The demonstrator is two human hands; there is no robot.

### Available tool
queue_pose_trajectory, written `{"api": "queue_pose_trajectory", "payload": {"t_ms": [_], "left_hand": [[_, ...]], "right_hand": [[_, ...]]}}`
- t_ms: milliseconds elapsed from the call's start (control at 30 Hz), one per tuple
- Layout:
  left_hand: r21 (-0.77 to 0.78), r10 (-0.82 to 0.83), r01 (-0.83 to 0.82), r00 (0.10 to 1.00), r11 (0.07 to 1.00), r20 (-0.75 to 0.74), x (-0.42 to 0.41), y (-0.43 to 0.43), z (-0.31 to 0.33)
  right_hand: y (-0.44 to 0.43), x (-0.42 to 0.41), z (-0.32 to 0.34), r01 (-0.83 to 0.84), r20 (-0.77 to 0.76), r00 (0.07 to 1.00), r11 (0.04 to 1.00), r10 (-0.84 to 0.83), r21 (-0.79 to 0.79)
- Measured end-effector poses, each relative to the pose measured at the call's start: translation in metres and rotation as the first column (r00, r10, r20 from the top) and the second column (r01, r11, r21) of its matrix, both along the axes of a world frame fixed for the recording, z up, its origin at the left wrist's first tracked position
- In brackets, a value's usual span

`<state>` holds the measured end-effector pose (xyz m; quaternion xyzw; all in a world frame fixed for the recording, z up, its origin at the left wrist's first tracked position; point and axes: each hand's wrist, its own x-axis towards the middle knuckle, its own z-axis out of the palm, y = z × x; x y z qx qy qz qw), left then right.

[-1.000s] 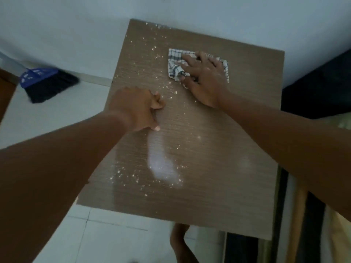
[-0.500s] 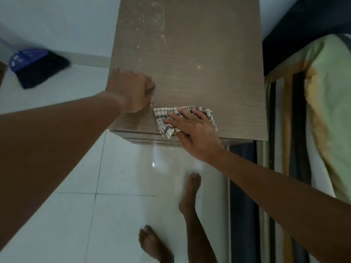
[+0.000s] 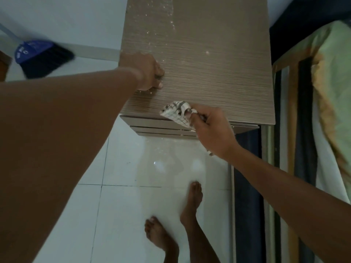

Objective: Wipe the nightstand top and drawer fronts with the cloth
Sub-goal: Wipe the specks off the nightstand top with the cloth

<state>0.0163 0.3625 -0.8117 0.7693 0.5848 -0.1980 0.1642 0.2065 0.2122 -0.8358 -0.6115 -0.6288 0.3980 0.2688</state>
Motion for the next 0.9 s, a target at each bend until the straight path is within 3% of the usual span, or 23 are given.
{"api": "queue_pose_trajectory", "payload": {"t_ms": [133, 233, 333, 433, 533, 700, 767, 833, 900], "left_hand": [[0.015, 0.042, -0.044, 0.993, 0.999, 0.109, 0.006, -0.051, 0.000], [-0.130, 0.060, -0.043, 0.990, 0.991, 0.131, 0.003, -0.104, 0.000], [-0.220, 0.043, -0.015, 0.991, 0.975, 0.125, -0.006, -0.170, -0.003], [-0.065, 0.116, -0.105, 0.973, 0.992, 0.199, -0.028, -0.221, -0.001], [-0.019, 0.195, -0.196, 0.950, 0.980, 0.244, -0.049, -0.257, -0.001], [-0.088, 0.180, -0.169, 0.974, 0.982, 0.136, -0.058, -0.321, -0.013], [-0.102, 0.198, -0.185, 0.971, 0.977, 0.132, -0.058, -0.333, -0.010], [-0.112, 0.201, -0.187, 0.971, 0.976, 0.128, -0.057, -0.343, -0.005], [-0.106, 0.183, -0.172, 0.977, 0.980, 0.113, -0.055, -0.353, 0.002]], "right_hand": [[-0.016, 0.006, 0.019, 0.212, -0.094, 0.972, 0.977, -0.214, -0.034], [-0.038, 0.001, 0.020, 0.384, -0.135, 0.910, 0.920, -0.392, -0.079], [-0.076, -0.013, 0.015, 0.541, -0.181, 0.793, 0.809, -0.582, -0.232], [-0.104, -0.027, 0.010, 0.609, -0.184, 0.724, 0.741, -0.665, -0.281], [-0.118, -0.032, 0.009, 0.639, -0.123, 0.741, 0.750, -0.660, -0.172], [-0.131, -0.031, 0.002, 0.626, 0.056, 0.773, 0.775, -0.632, 0.087], [-0.141, -0.034, -0.007, 0.511, 0.148, 0.833, 0.844, -0.534, 0.164], [-0.157, -0.039, -0.026, 0.323, 0.248, 0.906, 0.939, -0.344, 0.121], [-0.168, -0.045, -0.041, 0.168, 0.385, 0.905, 0.983, -0.181, 0.068]]}}
